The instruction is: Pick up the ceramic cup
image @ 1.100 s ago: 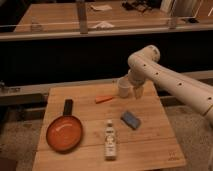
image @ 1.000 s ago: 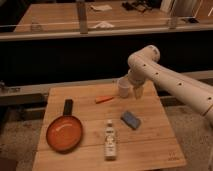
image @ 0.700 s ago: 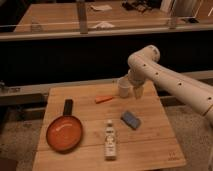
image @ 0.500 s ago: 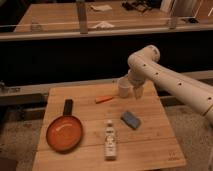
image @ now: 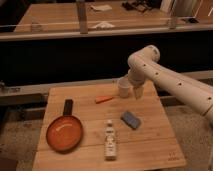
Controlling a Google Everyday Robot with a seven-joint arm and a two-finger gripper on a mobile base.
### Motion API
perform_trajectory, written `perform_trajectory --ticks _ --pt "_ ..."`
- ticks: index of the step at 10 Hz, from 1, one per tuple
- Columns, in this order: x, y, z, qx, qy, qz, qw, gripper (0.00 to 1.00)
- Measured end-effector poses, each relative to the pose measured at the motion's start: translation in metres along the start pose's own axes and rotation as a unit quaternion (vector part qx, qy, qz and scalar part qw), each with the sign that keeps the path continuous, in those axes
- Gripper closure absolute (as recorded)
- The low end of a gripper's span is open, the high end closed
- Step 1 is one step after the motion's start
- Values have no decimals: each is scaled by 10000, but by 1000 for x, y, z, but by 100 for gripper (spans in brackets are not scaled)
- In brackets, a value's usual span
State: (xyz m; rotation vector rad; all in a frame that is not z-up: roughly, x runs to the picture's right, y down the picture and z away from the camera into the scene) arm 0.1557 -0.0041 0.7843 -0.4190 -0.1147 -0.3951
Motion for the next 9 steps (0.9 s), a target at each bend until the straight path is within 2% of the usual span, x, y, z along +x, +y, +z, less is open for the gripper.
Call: perform_trajectory --ticks 2,6,9 --pt "0 0 0 0 -1 1 10000 20" --pt "4 -16 26 -20 -131 -123 9998 20" --pt "3 -17 27 -31 -181 -152 9997 20"
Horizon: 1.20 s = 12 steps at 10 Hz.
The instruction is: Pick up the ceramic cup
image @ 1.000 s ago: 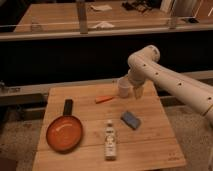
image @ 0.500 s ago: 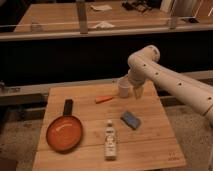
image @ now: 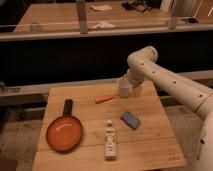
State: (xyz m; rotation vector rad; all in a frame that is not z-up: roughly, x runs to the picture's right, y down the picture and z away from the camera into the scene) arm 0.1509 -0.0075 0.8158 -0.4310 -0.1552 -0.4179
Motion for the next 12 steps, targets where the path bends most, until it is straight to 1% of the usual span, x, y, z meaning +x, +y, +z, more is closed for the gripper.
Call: perform_trajectory --ticks 2,3,4,5,7,10,12 --pt "1 0 1 0 -12 -19 10000 20" --pt "5 -2 9 -10 -25 -30 10000 20" --pt "3 -5 22 -20 -76 -60 10000 20" --pt "3 -5 28 -32 -99 -76 9999 20" --pt "6 -5 31 -42 -119 -92 9999 20" --pt "1 -5 50 -95 -243 -123 9996 20" --pt "1 -5 55 -112 -282 -130 9995 20"
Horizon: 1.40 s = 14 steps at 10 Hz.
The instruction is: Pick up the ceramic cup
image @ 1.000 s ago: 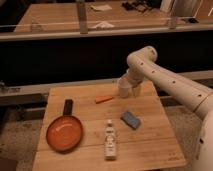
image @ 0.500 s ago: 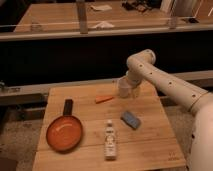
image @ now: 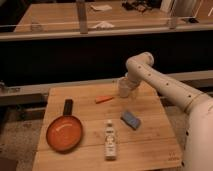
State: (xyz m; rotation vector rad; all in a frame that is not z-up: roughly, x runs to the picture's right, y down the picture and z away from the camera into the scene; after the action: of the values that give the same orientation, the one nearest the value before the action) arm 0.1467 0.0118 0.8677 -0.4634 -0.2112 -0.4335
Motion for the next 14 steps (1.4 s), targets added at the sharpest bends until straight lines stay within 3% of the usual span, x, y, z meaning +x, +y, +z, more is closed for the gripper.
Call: perform_trajectory --ticks 14 --pt "8 -9 25 -55 -137 7 9999 20"
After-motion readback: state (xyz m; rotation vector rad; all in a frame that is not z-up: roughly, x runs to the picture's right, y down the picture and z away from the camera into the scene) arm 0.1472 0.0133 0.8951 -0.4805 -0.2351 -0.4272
